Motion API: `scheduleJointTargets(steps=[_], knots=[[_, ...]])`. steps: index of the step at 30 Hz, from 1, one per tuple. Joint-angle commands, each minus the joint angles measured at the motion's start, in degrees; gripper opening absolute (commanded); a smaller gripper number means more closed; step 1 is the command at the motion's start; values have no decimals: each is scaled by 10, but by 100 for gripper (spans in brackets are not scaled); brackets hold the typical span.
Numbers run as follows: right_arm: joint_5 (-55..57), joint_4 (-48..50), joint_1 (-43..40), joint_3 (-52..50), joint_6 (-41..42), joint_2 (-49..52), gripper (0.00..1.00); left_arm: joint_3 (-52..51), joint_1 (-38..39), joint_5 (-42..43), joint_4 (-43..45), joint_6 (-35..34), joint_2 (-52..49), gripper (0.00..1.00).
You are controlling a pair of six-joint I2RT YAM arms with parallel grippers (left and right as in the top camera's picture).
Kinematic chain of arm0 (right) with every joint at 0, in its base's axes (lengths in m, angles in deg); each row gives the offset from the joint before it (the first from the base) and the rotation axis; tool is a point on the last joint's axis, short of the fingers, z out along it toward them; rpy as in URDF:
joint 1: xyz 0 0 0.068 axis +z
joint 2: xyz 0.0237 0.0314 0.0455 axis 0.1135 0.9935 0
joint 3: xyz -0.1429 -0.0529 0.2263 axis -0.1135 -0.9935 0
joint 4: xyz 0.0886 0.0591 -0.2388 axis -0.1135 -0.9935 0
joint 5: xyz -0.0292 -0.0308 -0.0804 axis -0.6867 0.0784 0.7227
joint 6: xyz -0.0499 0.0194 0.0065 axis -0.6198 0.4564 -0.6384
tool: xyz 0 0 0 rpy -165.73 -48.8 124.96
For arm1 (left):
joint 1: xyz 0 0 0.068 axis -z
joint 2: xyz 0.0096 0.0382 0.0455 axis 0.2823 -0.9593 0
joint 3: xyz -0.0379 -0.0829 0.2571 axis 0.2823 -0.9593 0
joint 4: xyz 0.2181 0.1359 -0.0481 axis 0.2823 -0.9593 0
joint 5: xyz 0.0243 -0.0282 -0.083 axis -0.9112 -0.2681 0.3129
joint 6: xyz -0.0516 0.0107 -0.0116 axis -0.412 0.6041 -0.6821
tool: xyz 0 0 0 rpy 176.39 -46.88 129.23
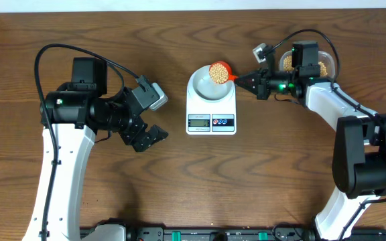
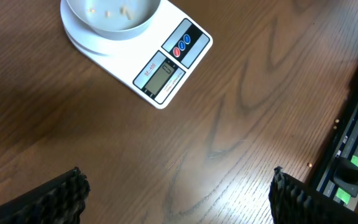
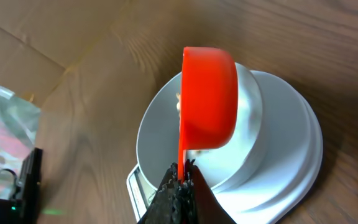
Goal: Scoop item into bowl and weigh 50g on scale
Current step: 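Tip the scoop with the right gripper to pour beans into the bowl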
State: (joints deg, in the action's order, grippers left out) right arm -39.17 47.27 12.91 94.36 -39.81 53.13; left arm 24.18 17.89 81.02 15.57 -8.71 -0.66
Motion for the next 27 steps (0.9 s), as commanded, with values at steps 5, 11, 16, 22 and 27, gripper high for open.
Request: scheduleJointTargets(steps=[5, 11, 16, 22, 27], knots=[[7, 0, 12, 1, -35, 5, 1, -1, -2, -1, -2, 7, 1, 95], [14, 4, 12, 1, -40, 5, 1, -1, -2, -1, -2, 7, 1, 95], [14, 4, 12, 1, -45, 5, 1, -1, -2, -1, -2, 7, 1, 95], [14, 4, 12, 1, -50, -2, 1, -1, -2, -1, -2, 7, 1, 95], [27, 3, 12, 1, -50, -18, 1, -1, -2, -1, -2, 7, 1, 95]])
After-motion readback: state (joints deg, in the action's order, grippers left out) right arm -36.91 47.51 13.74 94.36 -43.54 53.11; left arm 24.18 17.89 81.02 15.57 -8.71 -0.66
